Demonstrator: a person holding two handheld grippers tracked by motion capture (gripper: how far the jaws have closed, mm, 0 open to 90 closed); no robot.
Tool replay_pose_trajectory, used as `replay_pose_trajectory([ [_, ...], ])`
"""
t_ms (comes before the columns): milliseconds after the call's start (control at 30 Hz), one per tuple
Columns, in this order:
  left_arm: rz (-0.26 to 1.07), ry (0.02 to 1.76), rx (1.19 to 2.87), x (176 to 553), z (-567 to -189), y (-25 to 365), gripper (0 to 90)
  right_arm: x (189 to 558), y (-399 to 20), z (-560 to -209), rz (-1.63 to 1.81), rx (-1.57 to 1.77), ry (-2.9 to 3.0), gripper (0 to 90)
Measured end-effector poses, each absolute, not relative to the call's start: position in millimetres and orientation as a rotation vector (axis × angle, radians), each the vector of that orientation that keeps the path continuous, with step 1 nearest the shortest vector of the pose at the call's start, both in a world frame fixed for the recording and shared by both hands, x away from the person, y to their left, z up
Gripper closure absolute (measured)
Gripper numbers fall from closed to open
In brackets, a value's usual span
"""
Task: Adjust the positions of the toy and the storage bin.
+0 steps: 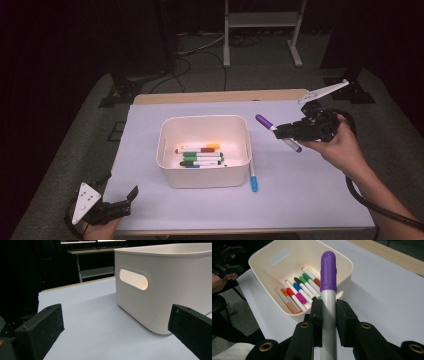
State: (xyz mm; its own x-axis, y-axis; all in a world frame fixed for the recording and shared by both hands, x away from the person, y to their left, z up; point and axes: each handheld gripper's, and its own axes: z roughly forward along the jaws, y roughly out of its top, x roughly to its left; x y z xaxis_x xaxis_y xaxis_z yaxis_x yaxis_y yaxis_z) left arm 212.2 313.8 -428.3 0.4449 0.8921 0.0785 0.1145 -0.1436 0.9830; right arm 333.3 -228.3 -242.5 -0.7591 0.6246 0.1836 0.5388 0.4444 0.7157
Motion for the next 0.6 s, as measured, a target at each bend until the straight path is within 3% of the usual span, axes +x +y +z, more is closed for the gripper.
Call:
replay_pose_trajectory([
  [267,0.867,0.908,1.582,212,-428,314,0.0,341,-183,-227,1.24,0.897,2.674,75.7],
  [600,0.872,0.911,1.571,213,-428,316,0.0,361,-120,-235,1.22,0.739,2.832,75.7],
])
